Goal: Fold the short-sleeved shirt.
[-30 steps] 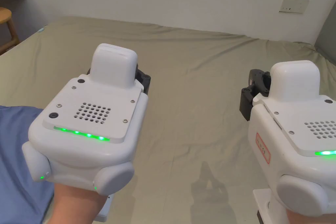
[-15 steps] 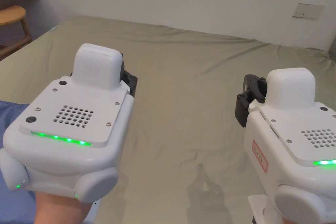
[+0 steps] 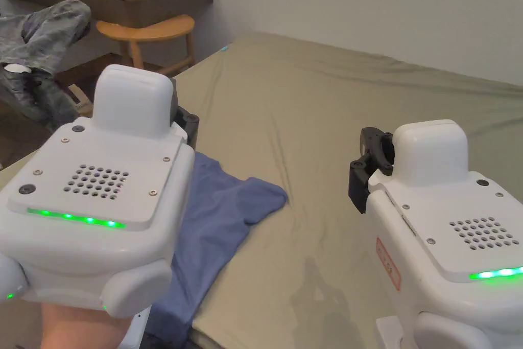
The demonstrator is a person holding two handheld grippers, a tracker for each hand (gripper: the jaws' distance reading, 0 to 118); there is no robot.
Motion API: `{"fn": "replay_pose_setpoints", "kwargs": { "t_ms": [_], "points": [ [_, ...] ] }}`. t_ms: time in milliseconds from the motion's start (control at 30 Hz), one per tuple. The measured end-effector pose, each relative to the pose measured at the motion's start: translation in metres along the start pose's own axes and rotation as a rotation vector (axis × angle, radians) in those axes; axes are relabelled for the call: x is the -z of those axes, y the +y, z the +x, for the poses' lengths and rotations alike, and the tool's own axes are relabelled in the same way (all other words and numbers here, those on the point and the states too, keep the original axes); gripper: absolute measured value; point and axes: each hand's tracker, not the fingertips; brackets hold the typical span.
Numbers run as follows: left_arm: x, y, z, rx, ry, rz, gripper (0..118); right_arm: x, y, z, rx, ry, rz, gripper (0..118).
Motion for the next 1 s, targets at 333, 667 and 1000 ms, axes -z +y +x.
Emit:
{"fn": "replay_pose_setpoints", "kwargs": {
  "t_ms": [333, 667, 1000],
  "points": [
    [-0.01, -0.017, -0.038, -0.007, 0.134, -0.024, 0, 0.025, 0.006, -0.041, 0.004, 0.114, 0.006, 1],
    [0.043, -0.062, -0.045, -0.061, 0.059, -0.233, 0, 0.043, -0.012, -0.035, -0.018, 0.105, -0.06, 1],
    [0.225, -0.19, -0.041, -0.102, -0.125, -0.734, 0, 0.079, -0.04, -0.005, -0.043, 0.019, -0.173, 1]
  ]
}}
